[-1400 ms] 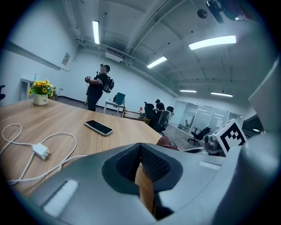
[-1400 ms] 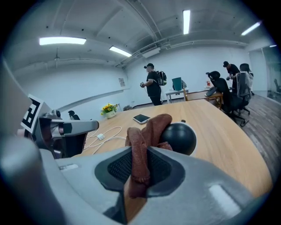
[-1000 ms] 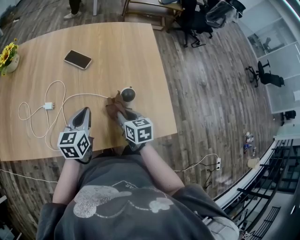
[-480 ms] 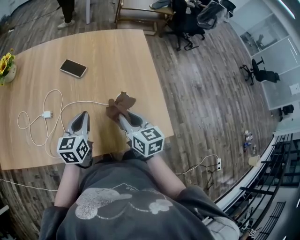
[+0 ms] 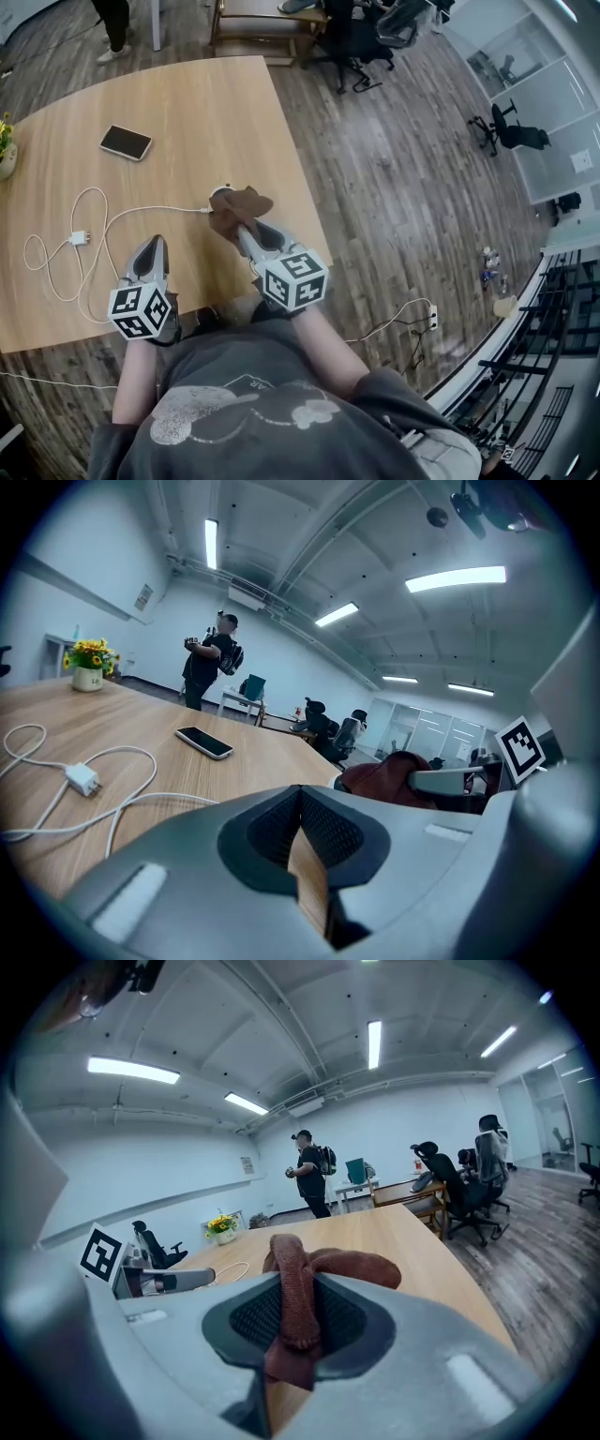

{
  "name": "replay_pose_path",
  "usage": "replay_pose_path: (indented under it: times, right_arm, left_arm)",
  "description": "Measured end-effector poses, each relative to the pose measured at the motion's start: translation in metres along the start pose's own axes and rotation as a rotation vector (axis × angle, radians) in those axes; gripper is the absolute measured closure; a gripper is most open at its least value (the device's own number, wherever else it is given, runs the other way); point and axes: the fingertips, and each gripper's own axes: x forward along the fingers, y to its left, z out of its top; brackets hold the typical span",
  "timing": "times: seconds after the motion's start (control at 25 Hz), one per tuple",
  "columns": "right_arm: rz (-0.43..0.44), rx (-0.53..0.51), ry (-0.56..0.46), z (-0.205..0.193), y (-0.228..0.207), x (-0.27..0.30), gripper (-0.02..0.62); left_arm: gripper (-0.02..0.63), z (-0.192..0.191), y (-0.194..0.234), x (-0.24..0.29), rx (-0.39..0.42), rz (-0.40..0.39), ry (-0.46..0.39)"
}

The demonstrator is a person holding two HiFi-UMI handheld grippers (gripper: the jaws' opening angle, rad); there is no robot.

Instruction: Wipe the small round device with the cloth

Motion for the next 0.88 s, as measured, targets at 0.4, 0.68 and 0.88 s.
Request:
replay_pose_path:
  times: [0.4,0.68,0.88]
  right_arm:
    - [0.129,-0.041,0.011,0.011,-0.040,-0.025,0.532]
    - [0.186,-0.053,-0.004,0.022,-0.103,-0.058,0.532]
    - [0.251,-0.086,0.003,0.018,-0.147,-0.091,0.532]
  left_arm:
    - [0.588,-0.009,-0.047,0.000,-0.020,0.134,-0.036]
    - [0.588,-0.016,-0.107,0.017,0.009,0.193,-0.072]
    - [0.588,-0.035,-0.161,0.025,0.026,0.244,-0.096]
